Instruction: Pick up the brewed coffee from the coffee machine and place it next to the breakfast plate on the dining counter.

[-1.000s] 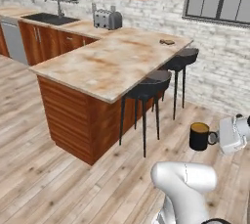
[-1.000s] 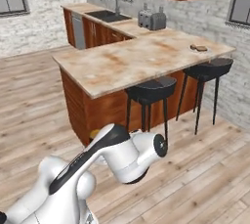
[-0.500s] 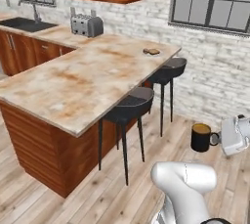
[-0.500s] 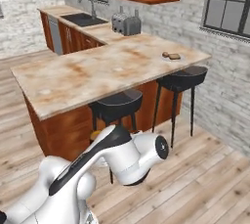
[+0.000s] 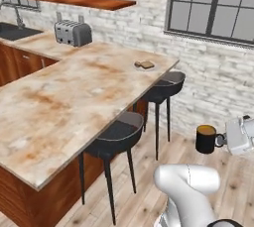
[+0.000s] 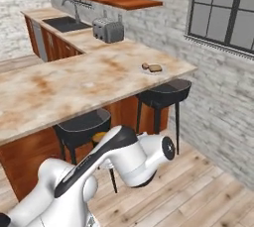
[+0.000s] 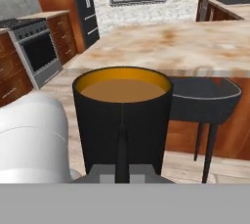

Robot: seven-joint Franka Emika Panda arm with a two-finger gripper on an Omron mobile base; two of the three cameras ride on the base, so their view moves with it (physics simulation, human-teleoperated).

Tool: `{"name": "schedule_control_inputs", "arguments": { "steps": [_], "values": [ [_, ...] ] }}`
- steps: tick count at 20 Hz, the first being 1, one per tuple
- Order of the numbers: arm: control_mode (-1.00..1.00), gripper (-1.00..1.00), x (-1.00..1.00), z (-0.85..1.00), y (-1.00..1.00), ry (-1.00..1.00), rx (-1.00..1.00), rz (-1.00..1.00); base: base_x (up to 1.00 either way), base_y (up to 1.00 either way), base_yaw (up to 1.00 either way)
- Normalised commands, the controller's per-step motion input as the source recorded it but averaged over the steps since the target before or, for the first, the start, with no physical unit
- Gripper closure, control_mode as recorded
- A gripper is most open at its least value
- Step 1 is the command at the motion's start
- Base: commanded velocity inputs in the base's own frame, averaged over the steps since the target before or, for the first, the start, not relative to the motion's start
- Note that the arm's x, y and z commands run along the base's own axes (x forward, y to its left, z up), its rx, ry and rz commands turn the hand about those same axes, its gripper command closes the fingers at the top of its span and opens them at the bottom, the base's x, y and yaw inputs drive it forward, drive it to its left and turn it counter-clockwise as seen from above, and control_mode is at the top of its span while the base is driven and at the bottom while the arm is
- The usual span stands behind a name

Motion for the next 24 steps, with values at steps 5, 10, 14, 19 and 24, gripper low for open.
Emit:
{"name": "schedule_control_inputs", "arguments": {
  "steps": [5, 10, 14, 19, 24],
  "values": [
    [1.0, 1.0, 0.0, 0.0, 0.0, 0.0, 0.0, 0.0, 1.0, -0.01, 0.07],
    [1.0, 1.0, 0.0, 0.0, 0.0, 0.0, 0.0, 0.0, 1.0, -0.16, 0.2],
    [1.0, 1.0, 0.0, 0.0, 0.0, 0.0, 0.0, 0.0, 1.0, -0.36, 0.28],
    [1.0, 1.0, 0.0, 0.0, 0.0, 0.0, 0.0, 0.0, 1.0, -0.38, 0.34],
    [1.0, 1.0, 0.0, 0.0, 0.0, 0.0, 0.0, 0.0, 0.89, -0.57, 0.47]
  ]
}}
